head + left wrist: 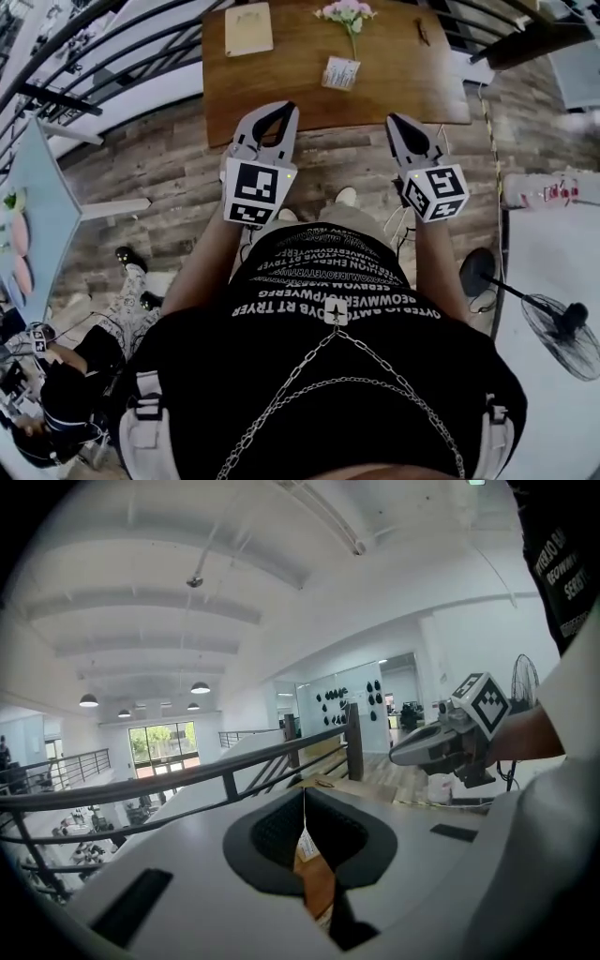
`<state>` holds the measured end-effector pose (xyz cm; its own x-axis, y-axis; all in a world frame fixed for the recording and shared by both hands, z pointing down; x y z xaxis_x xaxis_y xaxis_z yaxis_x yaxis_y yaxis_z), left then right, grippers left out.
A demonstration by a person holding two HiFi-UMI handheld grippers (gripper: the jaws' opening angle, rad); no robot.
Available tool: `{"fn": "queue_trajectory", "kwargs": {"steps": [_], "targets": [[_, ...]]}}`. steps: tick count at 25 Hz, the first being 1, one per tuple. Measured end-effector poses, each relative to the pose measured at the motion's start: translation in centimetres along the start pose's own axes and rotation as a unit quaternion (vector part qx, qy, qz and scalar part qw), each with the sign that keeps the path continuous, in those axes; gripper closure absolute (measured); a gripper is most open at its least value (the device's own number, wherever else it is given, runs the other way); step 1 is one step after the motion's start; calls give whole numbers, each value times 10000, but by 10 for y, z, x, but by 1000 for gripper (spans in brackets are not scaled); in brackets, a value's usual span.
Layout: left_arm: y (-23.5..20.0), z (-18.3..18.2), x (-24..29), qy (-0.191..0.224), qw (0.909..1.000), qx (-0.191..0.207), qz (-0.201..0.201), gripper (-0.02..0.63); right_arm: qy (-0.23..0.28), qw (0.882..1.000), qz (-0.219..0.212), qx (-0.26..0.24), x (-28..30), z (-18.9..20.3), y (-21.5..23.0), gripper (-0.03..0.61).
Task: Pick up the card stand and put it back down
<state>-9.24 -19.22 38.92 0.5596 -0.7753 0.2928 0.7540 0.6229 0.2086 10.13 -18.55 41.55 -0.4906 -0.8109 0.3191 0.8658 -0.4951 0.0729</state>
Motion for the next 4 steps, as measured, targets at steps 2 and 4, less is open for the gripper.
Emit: {"fn": "queue_trajectory", "kwargs": {"steps": [2,4], "targets": [[1,-1,1,-5,10000,-20,-29,584,26,10000,-55,-22,-2,-4,-3,565],[2,-2,1,1,10000,-45,-64,584,50,9999,-101,-40,-6,-7,-4,565]]}}
Point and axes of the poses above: the fingertips, and each gripper's own axes: x forward along the fingers, y to its right, z out of its underside, the point moved 2 cm from there along -x, backward along the fingers, and after that the axes turned 5 degrees about x, right-handed, at the moved point
